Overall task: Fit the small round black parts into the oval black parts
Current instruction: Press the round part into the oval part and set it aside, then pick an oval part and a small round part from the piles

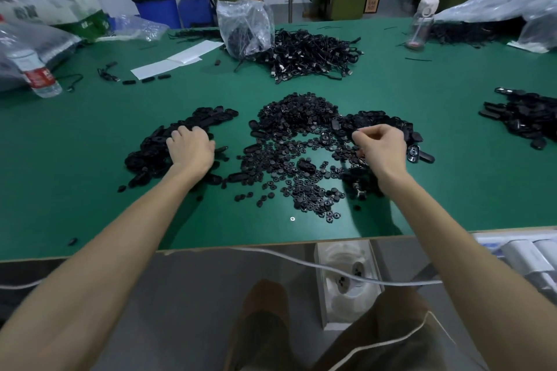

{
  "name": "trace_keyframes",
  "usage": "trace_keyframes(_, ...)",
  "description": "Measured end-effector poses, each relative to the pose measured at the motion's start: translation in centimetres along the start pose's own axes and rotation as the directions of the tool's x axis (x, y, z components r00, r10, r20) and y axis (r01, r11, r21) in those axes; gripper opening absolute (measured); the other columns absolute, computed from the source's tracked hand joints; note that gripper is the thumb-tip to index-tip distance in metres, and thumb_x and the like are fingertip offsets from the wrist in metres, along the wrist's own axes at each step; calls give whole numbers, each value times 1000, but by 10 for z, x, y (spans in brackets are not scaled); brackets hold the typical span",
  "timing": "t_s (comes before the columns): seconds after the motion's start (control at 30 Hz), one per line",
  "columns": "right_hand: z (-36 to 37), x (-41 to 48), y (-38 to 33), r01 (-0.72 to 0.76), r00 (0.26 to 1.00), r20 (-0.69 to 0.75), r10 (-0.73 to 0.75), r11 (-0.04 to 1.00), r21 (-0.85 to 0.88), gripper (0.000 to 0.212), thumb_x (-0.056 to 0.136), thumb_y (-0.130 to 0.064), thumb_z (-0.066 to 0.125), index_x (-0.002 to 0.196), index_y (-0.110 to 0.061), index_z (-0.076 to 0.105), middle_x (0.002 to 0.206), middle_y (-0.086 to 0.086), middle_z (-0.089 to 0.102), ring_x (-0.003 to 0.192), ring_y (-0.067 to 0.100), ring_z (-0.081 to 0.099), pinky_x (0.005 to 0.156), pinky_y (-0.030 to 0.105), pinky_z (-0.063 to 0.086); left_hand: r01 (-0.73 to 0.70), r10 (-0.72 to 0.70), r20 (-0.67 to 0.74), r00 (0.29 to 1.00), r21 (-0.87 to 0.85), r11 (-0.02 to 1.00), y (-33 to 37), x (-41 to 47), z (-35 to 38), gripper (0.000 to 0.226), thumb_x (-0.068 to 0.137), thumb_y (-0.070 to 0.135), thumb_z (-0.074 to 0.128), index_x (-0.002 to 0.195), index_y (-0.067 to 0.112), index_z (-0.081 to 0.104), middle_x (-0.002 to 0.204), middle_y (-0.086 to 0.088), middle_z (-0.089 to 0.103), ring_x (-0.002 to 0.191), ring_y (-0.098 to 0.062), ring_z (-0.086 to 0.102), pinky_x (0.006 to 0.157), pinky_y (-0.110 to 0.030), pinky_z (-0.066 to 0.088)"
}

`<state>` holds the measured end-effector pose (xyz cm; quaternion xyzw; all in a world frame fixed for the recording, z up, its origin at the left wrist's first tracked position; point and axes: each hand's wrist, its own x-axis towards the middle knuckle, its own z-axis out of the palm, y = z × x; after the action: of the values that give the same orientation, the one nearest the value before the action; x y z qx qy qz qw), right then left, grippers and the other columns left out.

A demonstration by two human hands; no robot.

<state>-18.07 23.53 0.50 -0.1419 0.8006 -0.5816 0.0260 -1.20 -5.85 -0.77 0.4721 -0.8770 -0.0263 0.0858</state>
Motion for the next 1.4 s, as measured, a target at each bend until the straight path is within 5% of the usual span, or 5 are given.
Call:
trace_keyframes(0.23, -26, 25, 18, 94, 990, -53, -127, 904, -417, 11, 95, -9, 65, 95, -10, 76, 98, 7, 74, 80, 19, 62, 78, 32, 50, -133, 140, -93, 986, 84, 988, 3, 1, -8, 33, 94, -8, 58, 70, 9, 44, 85, -18, 63, 87, -38, 59, 90, -48, 39)
trace_keyframes(0.6, -9, 2, 15, 333, 938, 262, -226, 794, -508, 13, 94, -22, 74, 104, -13, 76, 106, 8, 69, 106, 31, 60, 97, 48, 53, -454, 339, -378, 861, -271, 849, 34, -34, -2, 17, 106, 22, 56, 116, 11, 65, 113, -1, 61, 107, -21, 54, 102, -35, 27)
trace_keyframes(0.77, 9, -15, 5, 427, 870, 445, -210, 773, -469, 31, 87, -32, 81, 112, -15, 76, 101, 5, 64, 106, 28, 55, 94, 45, 50, -272, 228, -173, 958, -802, 532, 70, -70, -8, 6, 101, 13, 64, 108, 14, 66, 92, 1, 70, 85, -11, 67, 79, -12, 52)
trace_keyframes(1.1, 25, -24, 11, 434, 868, 425, -257, 808, -399, 7, 87, -13, 81, 85, -18, 76, 84, -1, 66, 75, 14, 57, 73, 34, 50, -151, 337, -60, 939, -956, 250, 94, -103, 11, 13, 99, 6, 69, 110, -1, 70, 77, -7, 71, 66, -15, 68, 56, -25, 55)
trace_keyframes(1.4, 25, -24, 11, 430, 888, 375, -268, 773, -466, 14, 98, -7, 66, 109, -14, 70, 106, 6, 72, 96, 24, 66, 88, 41, 56, -89, 251, -44, 967, -981, 171, 90, -103, 30, 9, 100, 10, 68, 103, 18, 72, 71, 0, 73, 67, -19, 68, 64, -30, 59)
